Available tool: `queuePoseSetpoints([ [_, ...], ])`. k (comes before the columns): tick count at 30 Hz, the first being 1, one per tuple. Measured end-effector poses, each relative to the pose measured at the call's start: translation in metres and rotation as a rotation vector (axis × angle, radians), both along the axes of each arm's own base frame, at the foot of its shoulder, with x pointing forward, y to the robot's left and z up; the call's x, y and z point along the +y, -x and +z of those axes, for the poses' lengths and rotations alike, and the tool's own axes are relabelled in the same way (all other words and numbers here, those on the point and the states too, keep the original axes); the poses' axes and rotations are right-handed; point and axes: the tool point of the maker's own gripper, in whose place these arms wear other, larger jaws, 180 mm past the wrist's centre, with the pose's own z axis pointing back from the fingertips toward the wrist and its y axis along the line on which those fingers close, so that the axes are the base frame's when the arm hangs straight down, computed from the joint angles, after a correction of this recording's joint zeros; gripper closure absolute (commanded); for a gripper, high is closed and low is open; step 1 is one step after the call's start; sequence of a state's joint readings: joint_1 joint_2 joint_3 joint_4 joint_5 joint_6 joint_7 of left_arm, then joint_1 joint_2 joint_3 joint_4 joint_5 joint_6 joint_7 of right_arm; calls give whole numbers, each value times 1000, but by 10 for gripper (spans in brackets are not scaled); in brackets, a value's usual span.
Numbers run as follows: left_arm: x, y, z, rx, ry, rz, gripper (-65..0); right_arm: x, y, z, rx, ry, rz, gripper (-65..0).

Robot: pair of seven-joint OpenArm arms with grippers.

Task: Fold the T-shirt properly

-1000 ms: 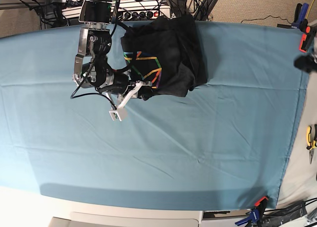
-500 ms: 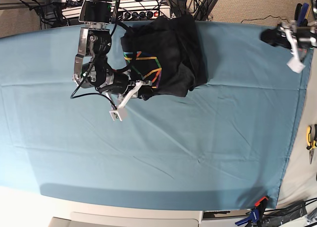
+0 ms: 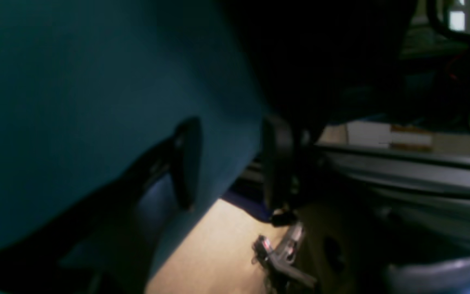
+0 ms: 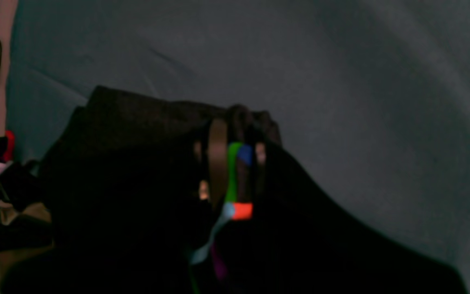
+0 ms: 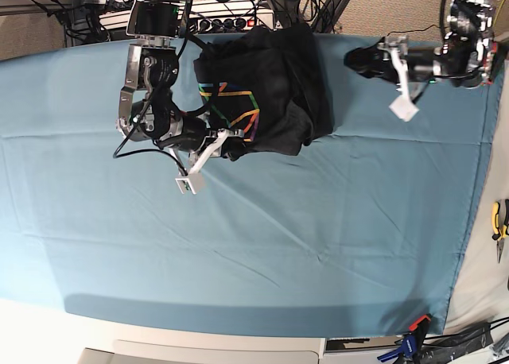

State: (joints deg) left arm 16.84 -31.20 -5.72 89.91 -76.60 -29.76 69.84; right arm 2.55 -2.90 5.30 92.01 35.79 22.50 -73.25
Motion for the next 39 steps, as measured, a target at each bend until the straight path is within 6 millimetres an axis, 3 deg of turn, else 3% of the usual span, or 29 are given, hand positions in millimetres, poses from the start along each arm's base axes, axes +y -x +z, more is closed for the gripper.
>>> queuePoseSetpoints([
  [13,-62,31,10,-30,23,-198,-301,-3,0,-3,3,24,-1,0],
  [17,-77,24,27,-108,42,-213,-301,-3,0,-3,2,23,-1,0],
  [25,-76,18,24,-140,4,-202,-302,-3,0,-2,1,23,1,0],
  [32,-76,10,17,-147,-39,-152,-412,-3,0,-2,1,23,1,0],
  [39,-82,8,19,-154,-27,-136,-416,-3,0,-2,1,23,1,0],
])
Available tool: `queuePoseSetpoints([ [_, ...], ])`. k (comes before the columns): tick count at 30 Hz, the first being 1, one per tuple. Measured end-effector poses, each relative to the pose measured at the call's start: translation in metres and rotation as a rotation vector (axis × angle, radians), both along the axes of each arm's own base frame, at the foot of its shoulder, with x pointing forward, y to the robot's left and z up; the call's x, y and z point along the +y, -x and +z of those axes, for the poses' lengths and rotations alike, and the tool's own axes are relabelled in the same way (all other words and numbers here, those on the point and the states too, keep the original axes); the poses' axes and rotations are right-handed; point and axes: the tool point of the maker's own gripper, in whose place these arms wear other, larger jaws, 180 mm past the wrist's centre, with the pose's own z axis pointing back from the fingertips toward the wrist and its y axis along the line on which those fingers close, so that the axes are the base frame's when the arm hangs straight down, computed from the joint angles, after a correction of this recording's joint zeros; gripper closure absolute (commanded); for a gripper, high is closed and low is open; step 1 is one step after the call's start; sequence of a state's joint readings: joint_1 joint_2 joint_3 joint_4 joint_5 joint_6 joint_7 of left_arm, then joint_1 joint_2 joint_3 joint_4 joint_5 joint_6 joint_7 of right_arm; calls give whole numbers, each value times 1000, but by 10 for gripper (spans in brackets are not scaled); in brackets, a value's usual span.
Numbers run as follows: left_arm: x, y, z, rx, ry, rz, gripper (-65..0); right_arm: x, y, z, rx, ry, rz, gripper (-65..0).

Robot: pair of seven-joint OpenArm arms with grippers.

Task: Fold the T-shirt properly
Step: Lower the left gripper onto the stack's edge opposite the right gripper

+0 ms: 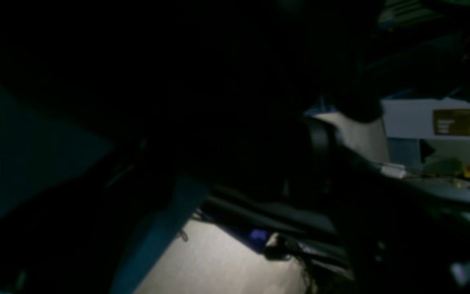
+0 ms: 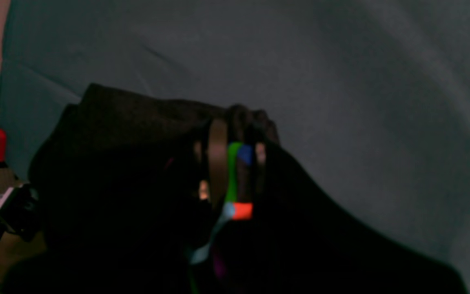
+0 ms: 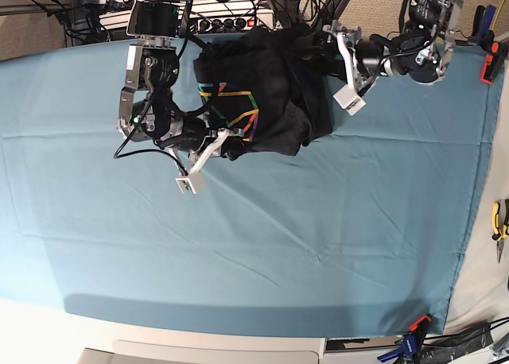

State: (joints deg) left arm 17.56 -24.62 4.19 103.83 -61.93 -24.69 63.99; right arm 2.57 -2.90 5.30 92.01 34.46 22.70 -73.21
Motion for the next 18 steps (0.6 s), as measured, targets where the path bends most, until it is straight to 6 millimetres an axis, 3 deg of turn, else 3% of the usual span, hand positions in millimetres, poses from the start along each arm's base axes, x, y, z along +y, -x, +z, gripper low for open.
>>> queuePoseSetpoints([
  [11,-30,11,64,-172,84,-38,-416,0,0,0,0,2,0,0],
  [18,-27,8,60,-206,34,-28,-416,1,0,0,-9,4,14,0],
])
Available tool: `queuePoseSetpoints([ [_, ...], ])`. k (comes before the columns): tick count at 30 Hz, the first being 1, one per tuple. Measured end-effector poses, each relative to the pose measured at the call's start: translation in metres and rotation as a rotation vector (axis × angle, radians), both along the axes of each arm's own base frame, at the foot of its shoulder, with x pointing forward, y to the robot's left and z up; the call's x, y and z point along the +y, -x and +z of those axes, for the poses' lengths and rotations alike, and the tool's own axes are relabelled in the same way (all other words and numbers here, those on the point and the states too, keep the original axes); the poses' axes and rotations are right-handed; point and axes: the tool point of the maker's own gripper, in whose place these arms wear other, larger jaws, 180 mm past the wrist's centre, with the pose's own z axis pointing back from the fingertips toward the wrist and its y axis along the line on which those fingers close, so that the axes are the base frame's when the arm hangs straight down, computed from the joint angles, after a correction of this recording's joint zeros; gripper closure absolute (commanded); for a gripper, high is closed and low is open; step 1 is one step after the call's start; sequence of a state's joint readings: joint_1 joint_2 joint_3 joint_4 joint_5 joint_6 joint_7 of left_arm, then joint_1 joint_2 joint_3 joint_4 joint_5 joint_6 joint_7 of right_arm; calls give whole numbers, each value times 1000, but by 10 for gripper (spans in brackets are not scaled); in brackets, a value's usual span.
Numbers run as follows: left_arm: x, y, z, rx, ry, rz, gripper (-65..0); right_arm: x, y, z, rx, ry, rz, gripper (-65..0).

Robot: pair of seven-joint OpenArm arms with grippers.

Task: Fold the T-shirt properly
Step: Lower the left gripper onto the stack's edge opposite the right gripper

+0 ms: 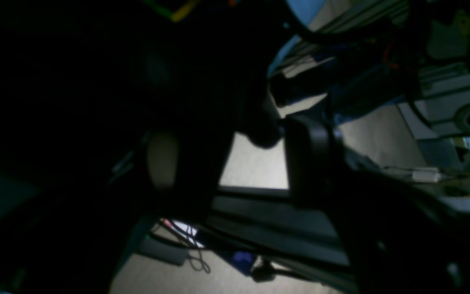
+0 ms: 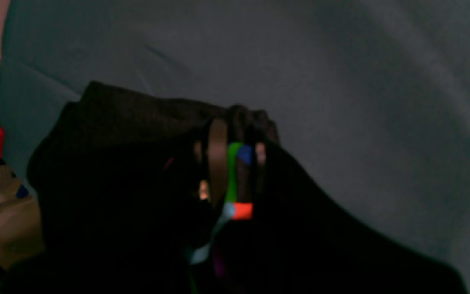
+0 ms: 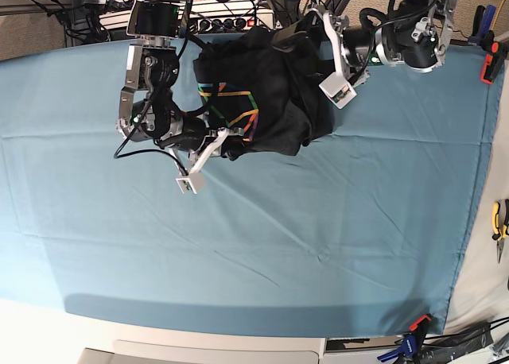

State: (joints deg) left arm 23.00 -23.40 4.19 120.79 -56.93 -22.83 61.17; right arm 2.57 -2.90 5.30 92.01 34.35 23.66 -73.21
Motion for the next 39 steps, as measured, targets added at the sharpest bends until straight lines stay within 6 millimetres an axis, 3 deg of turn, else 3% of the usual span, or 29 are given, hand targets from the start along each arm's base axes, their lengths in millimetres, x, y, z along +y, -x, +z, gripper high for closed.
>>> queuePoseSetpoints([
  [6,13,-10,-17,7,-99,105,-416,0,0,0,-1,1,2,0],
  [16,2,14,-31,121,-100,168,-416,0,0,0,-1,1,2,0],
  [21,7,12,-38,111,-139,179,-416,0,0,0,-1,1,2,0],
  [27,24,6,-61,174,-177,276,-416,0,0,0,-1,1,2,0],
  [39,45,-5,-61,184,-175,356,-415,0,0,0,-1,0,2,0],
])
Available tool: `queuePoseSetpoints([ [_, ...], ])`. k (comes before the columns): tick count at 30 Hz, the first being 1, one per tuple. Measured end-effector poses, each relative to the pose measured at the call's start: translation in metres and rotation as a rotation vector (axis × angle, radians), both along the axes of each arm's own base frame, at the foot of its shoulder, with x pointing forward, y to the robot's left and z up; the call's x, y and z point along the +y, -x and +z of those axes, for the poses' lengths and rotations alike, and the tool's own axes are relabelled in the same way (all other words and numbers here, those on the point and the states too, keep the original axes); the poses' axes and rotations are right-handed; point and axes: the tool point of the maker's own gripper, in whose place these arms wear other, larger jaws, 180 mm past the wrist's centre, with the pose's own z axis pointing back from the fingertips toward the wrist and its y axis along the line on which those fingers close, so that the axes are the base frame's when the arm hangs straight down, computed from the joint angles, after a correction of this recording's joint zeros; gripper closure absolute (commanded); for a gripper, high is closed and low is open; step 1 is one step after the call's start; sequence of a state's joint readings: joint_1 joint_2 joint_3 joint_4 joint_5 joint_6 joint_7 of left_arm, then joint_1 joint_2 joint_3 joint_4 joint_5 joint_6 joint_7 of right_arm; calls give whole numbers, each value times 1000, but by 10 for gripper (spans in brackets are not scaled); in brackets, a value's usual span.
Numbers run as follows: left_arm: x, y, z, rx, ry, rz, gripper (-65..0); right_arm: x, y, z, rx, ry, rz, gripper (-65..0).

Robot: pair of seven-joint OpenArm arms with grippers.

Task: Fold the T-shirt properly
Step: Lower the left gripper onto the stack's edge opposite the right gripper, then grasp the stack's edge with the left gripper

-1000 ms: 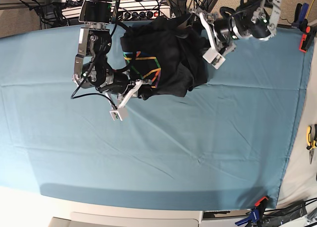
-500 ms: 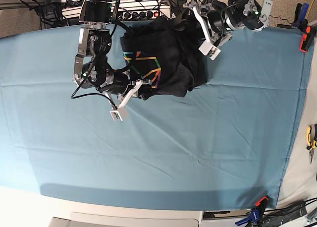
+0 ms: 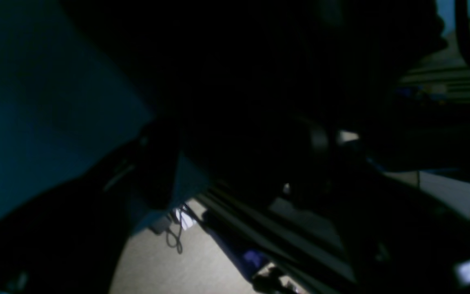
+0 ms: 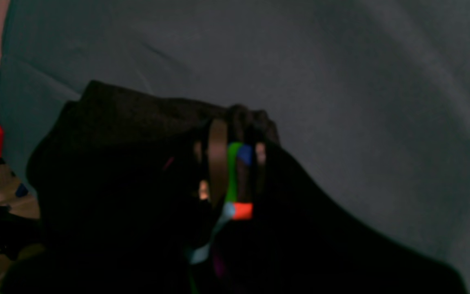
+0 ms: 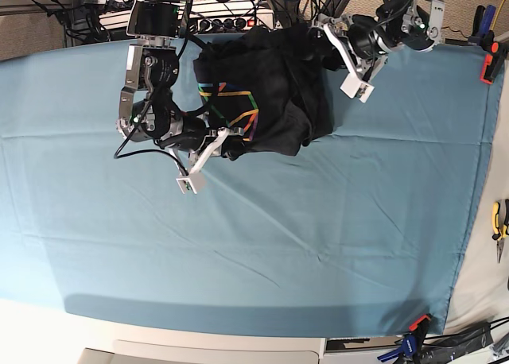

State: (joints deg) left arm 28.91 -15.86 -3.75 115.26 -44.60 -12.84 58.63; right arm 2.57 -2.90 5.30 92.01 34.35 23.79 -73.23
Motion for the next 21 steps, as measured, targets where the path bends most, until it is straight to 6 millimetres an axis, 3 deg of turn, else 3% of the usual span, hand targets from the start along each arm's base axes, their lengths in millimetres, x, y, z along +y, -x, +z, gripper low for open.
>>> queuePoseSetpoints([
  [8,36,-16,2,-26,-52,101,-414,0,0,0,0,0,0,0],
  [14,34,-7,-8,34,-13,108,-414,0,0,0,0,0,0,0],
  [21,14,6,-13,125,205,95,-414,0,0,0,0,0,0,0],
])
